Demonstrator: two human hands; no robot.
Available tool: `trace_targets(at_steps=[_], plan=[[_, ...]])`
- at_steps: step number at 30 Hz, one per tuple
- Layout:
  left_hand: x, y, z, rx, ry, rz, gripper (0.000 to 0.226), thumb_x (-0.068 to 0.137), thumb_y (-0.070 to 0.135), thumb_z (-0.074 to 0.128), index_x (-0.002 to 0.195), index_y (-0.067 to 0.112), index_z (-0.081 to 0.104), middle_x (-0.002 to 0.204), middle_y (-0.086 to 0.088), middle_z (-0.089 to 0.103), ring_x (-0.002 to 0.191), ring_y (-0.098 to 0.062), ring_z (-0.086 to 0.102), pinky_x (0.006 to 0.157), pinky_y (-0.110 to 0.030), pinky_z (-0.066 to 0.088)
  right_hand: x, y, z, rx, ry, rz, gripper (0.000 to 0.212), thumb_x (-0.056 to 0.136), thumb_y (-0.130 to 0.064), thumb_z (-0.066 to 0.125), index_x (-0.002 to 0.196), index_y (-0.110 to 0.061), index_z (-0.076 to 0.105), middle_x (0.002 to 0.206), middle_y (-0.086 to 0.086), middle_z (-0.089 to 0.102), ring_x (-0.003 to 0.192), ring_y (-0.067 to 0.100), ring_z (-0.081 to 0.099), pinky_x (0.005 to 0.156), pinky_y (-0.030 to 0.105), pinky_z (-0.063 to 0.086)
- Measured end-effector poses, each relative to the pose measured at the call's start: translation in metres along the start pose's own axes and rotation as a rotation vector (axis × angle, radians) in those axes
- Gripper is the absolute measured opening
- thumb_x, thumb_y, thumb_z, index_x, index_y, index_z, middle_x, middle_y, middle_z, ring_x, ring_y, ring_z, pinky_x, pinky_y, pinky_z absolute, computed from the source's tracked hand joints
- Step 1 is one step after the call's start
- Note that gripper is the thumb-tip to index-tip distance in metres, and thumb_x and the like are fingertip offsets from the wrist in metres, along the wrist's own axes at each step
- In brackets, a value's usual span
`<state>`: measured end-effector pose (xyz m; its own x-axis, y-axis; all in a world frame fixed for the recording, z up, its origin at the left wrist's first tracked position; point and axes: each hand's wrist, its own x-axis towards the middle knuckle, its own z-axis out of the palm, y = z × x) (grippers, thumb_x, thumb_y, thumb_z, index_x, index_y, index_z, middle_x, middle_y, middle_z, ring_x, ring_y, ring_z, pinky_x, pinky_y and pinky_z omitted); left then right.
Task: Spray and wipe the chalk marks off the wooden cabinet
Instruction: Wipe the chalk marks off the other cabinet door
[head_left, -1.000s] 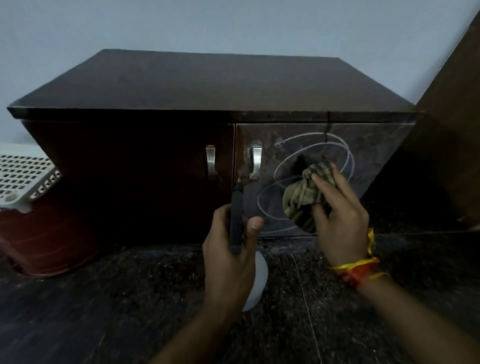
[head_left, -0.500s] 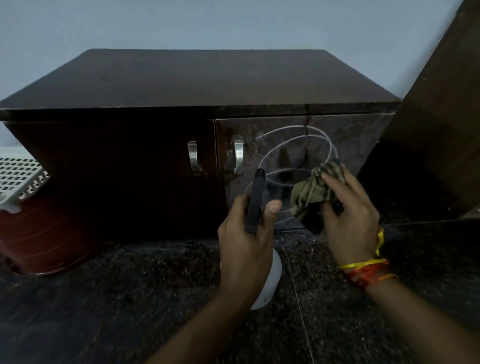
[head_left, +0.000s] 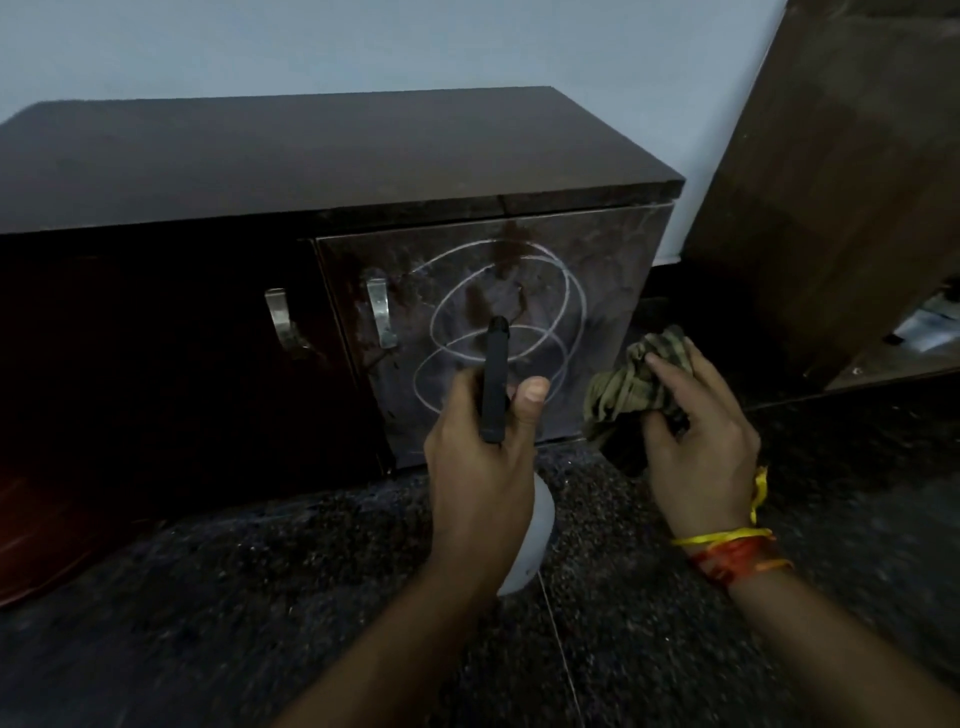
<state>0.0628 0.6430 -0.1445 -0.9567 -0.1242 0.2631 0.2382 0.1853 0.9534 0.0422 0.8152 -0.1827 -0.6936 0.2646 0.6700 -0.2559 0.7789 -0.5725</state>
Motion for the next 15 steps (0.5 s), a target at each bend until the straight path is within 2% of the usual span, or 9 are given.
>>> trace_targets(at_steps=[3, 6, 8, 12, 15], plan=[[0.001, 0.004, 0.005, 0.001, 0.014, 0.000, 0.024, 0.078, 0.064, 0.047, 0.084, 0.042, 0.050, 0.068, -0.016, 0.056, 0.064, -0.033, 0.056, 0.061, -0.047, 0.047, -0.001, 0.003, -0.005, -0.005, 0.004, 0.011, 0.050, 0.075, 0.017, 0.062, 0.120, -0.004, 0.063, 0.138, 0.017, 0.049, 0.126, 0.020, 0.047, 0.107, 0.010, 0.030], [0.002, 0.005, 0.010, 0.030, -0.021, 0.031, 0.023, 0.081, 0.063, 0.049, 0.086, 0.041, 0.052, 0.064, -0.006, 0.056, 0.062, -0.023, 0.058, 0.063, -0.041, 0.049, -0.002, 0.005, -0.009, -0.019, -0.009, 0.015, 0.051, 0.075, 0.018, 0.061, 0.121, -0.003, 0.062, 0.138, 0.018, 0.049, 0.126, 0.020, 0.047, 0.106, 0.008, 0.028], [0.000, 0.004, 0.014, 0.029, -0.063, 0.025, 0.023, 0.082, 0.062, 0.050, 0.088, 0.039, 0.053, 0.061, -0.002, 0.053, 0.060, -0.023, 0.057, 0.061, -0.045, 0.050, -0.003, 0.007, -0.011, -0.025, -0.009, 0.026, 0.052, 0.074, 0.018, 0.062, 0.121, -0.003, 0.062, 0.138, 0.017, 0.049, 0.126, 0.019, 0.046, 0.106, 0.006, 0.027], [-0.006, -0.004, 0.020, 0.078, -0.130, 0.020, 0.026, 0.082, 0.063, 0.049, 0.093, 0.039, 0.053, 0.065, -0.002, 0.056, 0.063, -0.021, 0.058, 0.062, -0.045, 0.051, -0.004, 0.011, -0.012, -0.027, -0.006, 0.049, 0.051, 0.074, 0.018, 0.061, 0.120, -0.003, 0.063, 0.139, 0.016, 0.048, 0.126, 0.017, 0.045, 0.105, 0.005, 0.026], [-0.015, -0.017, 0.016, 0.079, -0.119, -0.008, 0.032, 0.083, 0.061, 0.051, 0.092, 0.032, 0.057, 0.065, -0.006, 0.056, 0.060, -0.021, 0.056, 0.057, -0.040, 0.048, -0.006, 0.014, -0.012, -0.014, -0.001, 0.037, 0.045, 0.077, 0.013, 0.057, 0.119, -0.002, 0.063, 0.138, 0.018, 0.049, 0.124, 0.020, 0.047, 0.104, 0.005, 0.028]])
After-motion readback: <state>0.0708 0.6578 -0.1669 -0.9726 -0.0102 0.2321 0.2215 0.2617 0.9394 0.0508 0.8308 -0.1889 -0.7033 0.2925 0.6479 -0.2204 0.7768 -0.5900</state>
